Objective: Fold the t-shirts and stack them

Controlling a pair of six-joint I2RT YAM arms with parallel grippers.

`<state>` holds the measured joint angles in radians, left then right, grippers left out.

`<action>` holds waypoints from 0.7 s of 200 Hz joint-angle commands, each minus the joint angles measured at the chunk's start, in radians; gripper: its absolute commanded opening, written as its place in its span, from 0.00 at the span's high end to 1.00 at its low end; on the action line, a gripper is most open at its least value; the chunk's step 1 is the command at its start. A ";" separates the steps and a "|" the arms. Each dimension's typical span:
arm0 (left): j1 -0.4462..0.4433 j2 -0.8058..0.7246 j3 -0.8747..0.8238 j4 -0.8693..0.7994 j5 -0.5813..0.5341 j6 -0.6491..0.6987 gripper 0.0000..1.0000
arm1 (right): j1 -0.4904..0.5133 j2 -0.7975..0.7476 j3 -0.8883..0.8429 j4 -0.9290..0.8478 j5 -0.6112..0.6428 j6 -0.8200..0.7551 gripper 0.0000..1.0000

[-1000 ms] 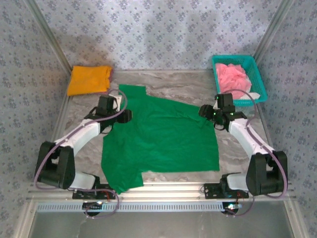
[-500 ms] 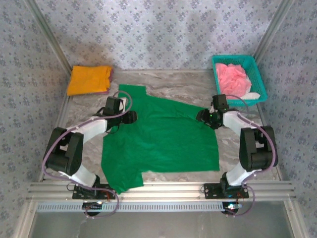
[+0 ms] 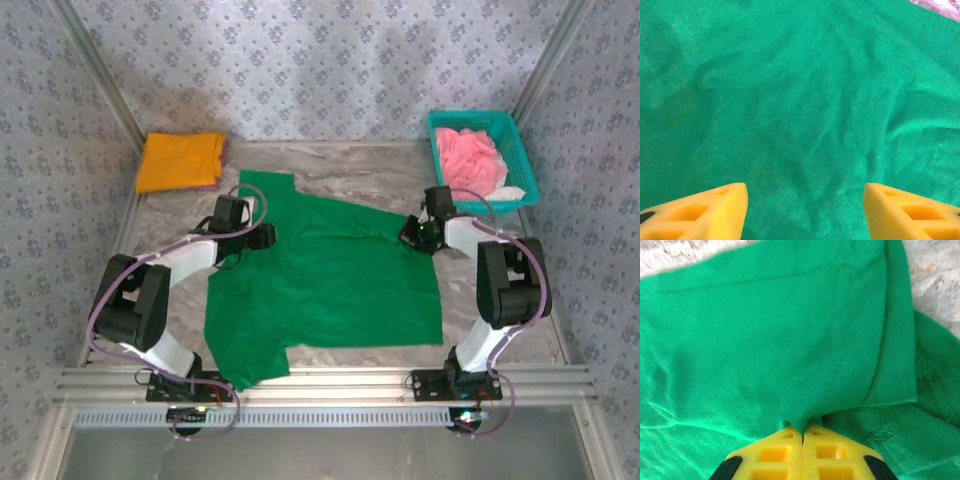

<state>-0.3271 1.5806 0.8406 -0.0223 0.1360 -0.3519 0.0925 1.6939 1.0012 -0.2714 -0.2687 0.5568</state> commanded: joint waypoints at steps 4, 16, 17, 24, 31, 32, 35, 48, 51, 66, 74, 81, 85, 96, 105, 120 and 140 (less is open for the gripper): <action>0.011 -0.013 -0.009 0.007 -0.027 0.001 0.38 | -0.024 -0.081 0.070 -0.069 0.047 -0.035 1.00; 0.016 -0.010 -0.011 0.007 -0.027 -0.001 0.38 | -0.028 -0.074 0.113 -0.104 0.063 -0.053 1.00; 0.016 -0.010 -0.011 0.007 -0.027 -0.001 0.38 | -0.029 -0.072 0.117 -0.110 0.064 -0.054 1.00; 0.017 -0.008 -0.012 0.008 -0.028 -0.002 0.38 | -0.032 -0.058 0.146 -0.141 0.068 -0.066 1.00; 0.018 -0.007 -0.014 0.011 -0.030 -0.002 0.38 | -0.034 -0.048 0.158 -0.145 0.068 -0.071 1.00; 0.018 -0.007 -0.014 0.012 -0.030 -0.003 0.38 | -0.034 -0.046 0.160 -0.144 0.068 -0.071 1.00; 0.019 -0.007 -0.015 0.014 -0.030 -0.004 0.38 | -0.036 -0.042 0.161 -0.138 0.068 -0.072 1.00; 0.019 -0.005 -0.016 0.015 -0.030 -0.006 0.37 | -0.040 -0.017 0.179 -0.146 0.084 -0.068 0.96; 0.019 -0.005 -0.015 0.014 -0.032 -0.006 0.38 | -0.042 -0.009 0.183 -0.162 0.090 -0.068 0.93; 0.020 -0.007 -0.014 0.004 -0.037 -0.007 0.37 | -0.048 0.022 0.226 -0.208 0.106 -0.067 0.88; 0.022 -0.013 -0.016 0.002 -0.041 -0.007 0.37 | -0.051 0.022 0.223 -0.200 0.122 -0.065 0.82; 0.023 -0.017 -0.018 0.000 -0.045 -0.008 0.37 | -0.049 0.018 0.230 -0.212 0.139 -0.067 0.78; 0.023 -0.020 -0.019 -0.001 -0.045 -0.007 0.36 | -0.046 0.014 0.236 -0.221 0.152 -0.071 0.77; 0.028 -0.024 -0.020 -0.010 -0.045 -0.005 0.36 | -0.031 -0.004 0.256 -0.242 0.195 -0.078 0.77; 0.029 -0.025 -0.020 -0.014 -0.047 -0.003 0.37 | -0.016 -0.018 0.284 -0.258 0.230 -0.078 0.76; 0.033 -0.025 -0.023 -0.013 -0.049 -0.001 0.36 | 0.018 -0.025 0.352 -0.288 0.286 -0.089 0.74; 0.036 -0.022 -0.023 -0.002 -0.047 -0.008 0.37 | 0.055 0.026 0.446 -0.267 0.256 -0.123 0.73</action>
<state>-0.2993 1.5795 0.8253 -0.0257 0.0994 -0.3534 0.1005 1.7023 1.3193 -0.5209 -0.0467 0.4816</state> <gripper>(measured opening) 0.635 0.269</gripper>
